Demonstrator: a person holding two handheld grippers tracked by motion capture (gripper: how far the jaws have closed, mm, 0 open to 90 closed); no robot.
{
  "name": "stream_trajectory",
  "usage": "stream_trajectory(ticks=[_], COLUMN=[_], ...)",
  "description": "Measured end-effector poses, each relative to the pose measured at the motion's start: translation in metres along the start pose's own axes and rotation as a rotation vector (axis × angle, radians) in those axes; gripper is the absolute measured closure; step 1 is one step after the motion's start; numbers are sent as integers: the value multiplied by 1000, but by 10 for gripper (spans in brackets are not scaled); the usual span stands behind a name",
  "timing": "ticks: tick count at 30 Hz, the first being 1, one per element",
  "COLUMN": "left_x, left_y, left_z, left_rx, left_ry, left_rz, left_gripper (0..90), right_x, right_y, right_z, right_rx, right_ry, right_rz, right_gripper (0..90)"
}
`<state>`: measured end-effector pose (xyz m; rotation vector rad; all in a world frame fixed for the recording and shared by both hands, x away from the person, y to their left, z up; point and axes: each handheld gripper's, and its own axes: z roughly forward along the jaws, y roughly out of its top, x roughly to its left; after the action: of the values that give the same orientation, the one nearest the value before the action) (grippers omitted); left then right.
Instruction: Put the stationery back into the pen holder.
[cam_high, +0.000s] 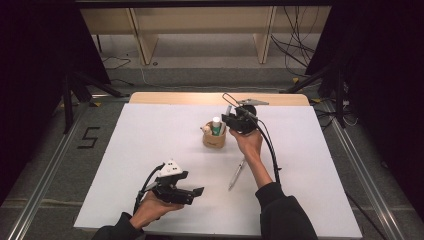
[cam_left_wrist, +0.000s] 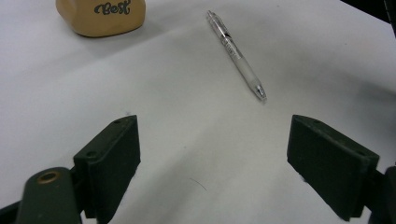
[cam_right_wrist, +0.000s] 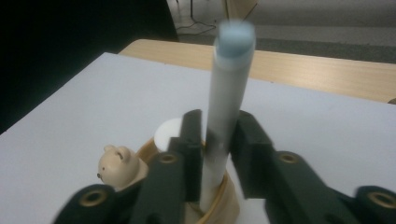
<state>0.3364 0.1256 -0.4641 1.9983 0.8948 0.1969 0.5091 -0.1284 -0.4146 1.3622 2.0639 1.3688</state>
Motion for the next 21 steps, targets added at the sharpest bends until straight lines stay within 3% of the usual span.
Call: stream_trajectory(ticks=[7, 13, 21], left_x=[2, 1, -3], left_y=[-2, -1, 1], left_z=[3, 5, 9], left_rx=[15, 17, 29], left_ry=[8, 11, 13], left_rz=[0, -11, -20], left_gripper=[169, 169, 170], right_x=[-3, -9, -16], right_y=[5, 4, -13], right_z=[-18, -42, -72], right_rx=[-26, -60, -79], right_ry=[-12, -1, 26], right_rz=[-18, -17, -9], right_gripper=[516, 459, 378])
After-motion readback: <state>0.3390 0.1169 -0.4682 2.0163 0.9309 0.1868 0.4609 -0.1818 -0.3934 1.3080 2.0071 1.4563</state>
